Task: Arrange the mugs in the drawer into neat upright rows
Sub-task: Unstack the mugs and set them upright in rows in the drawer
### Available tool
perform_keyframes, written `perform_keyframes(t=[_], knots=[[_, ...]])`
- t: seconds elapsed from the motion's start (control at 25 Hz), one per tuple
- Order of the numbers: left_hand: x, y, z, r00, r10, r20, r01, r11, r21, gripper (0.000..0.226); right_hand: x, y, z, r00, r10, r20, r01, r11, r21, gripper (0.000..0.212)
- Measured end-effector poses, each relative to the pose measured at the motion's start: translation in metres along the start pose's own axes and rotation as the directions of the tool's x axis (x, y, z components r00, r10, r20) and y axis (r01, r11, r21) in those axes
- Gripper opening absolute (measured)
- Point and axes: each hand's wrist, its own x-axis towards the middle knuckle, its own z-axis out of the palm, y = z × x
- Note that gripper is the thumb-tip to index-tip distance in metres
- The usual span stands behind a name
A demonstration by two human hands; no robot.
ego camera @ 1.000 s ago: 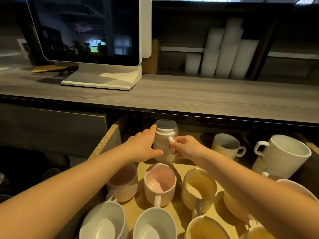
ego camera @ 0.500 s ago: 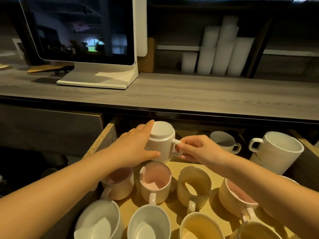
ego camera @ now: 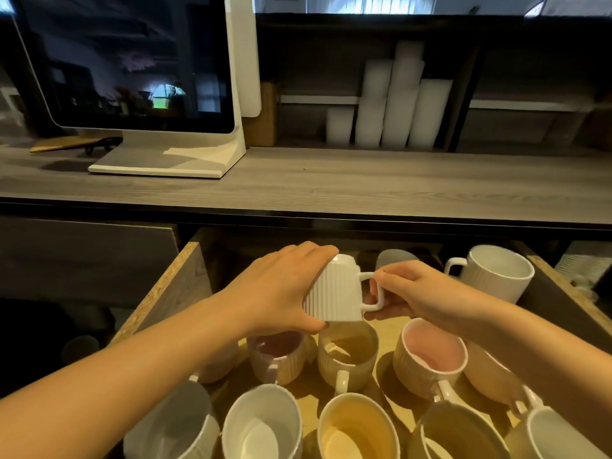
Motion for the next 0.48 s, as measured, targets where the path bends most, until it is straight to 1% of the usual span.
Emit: perform_keyframes(t=[0.08, 0.16, 0.2, 0.28, 0.36, 0.4, 0.48], knots=[[0.0, 0.001, 0.002, 1.0, -0.003, 0.002, 0.003, 0.999, -0.045, 0.087, -0.001, 0.002, -0.003, 1.0, 0.01, -0.013, -0.01, 1.0, -0.016, 0.023], [-0.001, 0.001, 0.003, 1.0, -0.016, 0.012, 0.018, 0.992, -0.122, 0.084, 0.0, 0.004, -0.003, 0.998, -0.052, -0.039, 0.047, 0.989, -0.137, 0.017], [-0.002, 0.0, 0.004, 1.0, -0.023, 0.018, 0.026, 0.988, -0.15, 0.083, -0.001, 0.005, 0.0, 0.996, -0.085, -0.031, 0.077, 0.975, -0.209, 0.019], [-0.003, -0.002, 0.005, 0.999, -0.038, 0.025, 0.042, 0.981, -0.191, 0.08, -0.001, 0.004, 0.006, 0.991, -0.135, -0.011, 0.127, 0.95, -0.284, 0.022], [-0.003, -0.004, 0.006, 0.999, -0.047, 0.025, 0.052, 0.969, -0.243, 0.08, 0.0, 0.002, 0.012, 0.989, -0.141, -0.041, 0.125, 0.953, -0.275, 0.022], [-0.003, -0.004, 0.007, 0.998, -0.053, 0.022, 0.057, 0.96, -0.275, 0.081, 0.001, 0.002, 0.012, 0.991, -0.113, -0.069, 0.094, 0.967, -0.236, 0.022], [-0.002, -0.004, 0.008, 0.998, -0.066, 0.005, 0.064, 0.935, -0.35, 0.082, 0.004, 0.002, 0.011, 0.994, -0.004, -0.107, -0.009, 0.993, -0.117, 0.022]])
